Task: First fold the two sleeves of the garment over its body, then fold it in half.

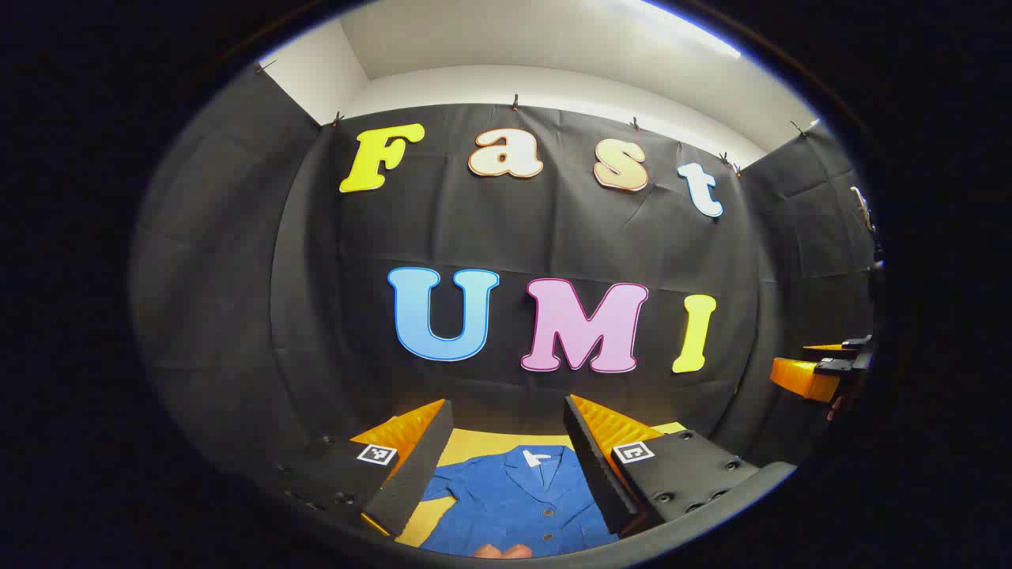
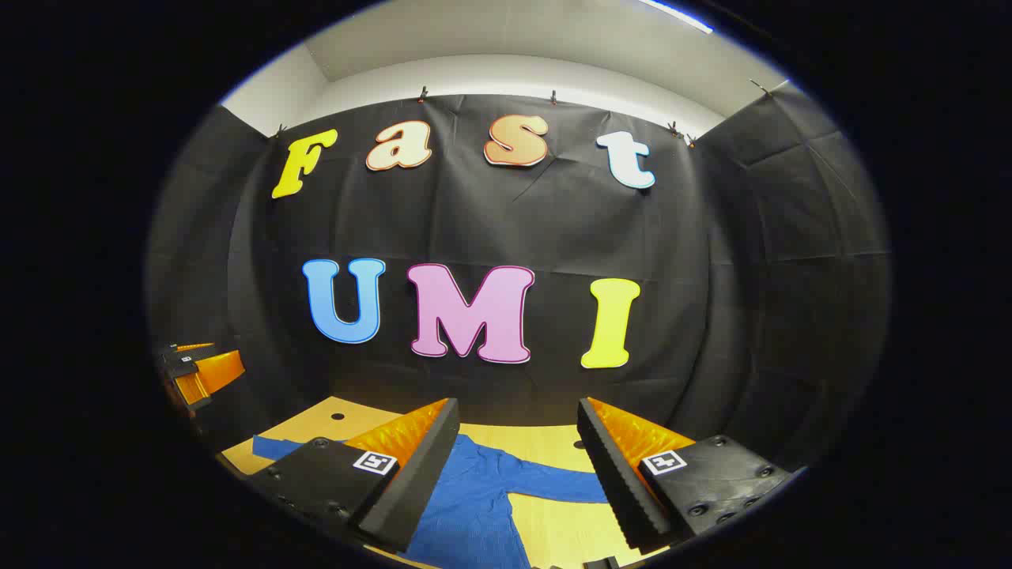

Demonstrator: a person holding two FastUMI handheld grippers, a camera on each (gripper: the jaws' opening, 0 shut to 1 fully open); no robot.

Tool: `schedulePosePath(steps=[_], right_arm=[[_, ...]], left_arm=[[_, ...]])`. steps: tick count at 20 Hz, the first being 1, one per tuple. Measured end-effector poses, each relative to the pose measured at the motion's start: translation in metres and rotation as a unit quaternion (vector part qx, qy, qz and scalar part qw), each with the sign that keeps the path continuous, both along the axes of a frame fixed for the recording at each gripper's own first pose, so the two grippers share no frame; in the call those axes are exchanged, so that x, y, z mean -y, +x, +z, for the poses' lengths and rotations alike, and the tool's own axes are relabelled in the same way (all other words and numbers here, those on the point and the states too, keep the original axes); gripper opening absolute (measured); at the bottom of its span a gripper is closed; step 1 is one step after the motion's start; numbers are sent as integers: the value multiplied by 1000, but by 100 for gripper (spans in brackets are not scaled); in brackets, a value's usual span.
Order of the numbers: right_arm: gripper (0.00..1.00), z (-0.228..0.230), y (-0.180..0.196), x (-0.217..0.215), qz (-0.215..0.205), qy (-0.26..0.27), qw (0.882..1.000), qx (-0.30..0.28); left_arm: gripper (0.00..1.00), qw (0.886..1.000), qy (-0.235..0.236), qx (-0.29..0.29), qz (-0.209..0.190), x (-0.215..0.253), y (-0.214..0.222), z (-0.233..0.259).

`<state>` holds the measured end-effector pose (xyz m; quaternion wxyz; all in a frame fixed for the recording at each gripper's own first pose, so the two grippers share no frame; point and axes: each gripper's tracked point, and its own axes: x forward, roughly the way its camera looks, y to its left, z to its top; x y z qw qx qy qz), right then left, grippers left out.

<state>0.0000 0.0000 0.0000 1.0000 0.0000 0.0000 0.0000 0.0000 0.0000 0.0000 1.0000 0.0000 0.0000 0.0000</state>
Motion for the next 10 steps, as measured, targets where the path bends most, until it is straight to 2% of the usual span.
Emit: schedulePosePath(steps=[1, 2, 3, 4, 5, 7, 8, 10], right_arm=[[84, 1, 0, 1, -1, 0, 1000, 2], [96, 4, 1, 1, -2, 0, 1000, 7], [100, 6, 1, 1, -2, 1, 1000, 11], [100, 7, 1, 0, 0, 1, 1000, 13], [96, 7, 2, 1, 0, 0, 1000, 13], [100, 6, 2, 3, 0, -3, 1000, 11], [96, 6, 2, 3, 0, -2, 1000, 9], [100, 7, 0, 4, 3, -3, 1000, 7]], left_arm=[[82, 1000, 2, 2, 0, 1, 0, 0], [82, 1000, 3, 4, -1, 2, 1, 3], [82, 1000, 4, 4, -2, 3, 1, 2], [81, 1000, 5, 4, -3, 3, 1, 3], [81, 1000, 4, 4, -4, 4, 1, 2], [81, 1000, 1, 2, -6, 6, 0, 1], [81, 1000, 0, 3, -6, 6, 0, 2], [82, 1000, 2, 5, -5, 6, -2, 5]])
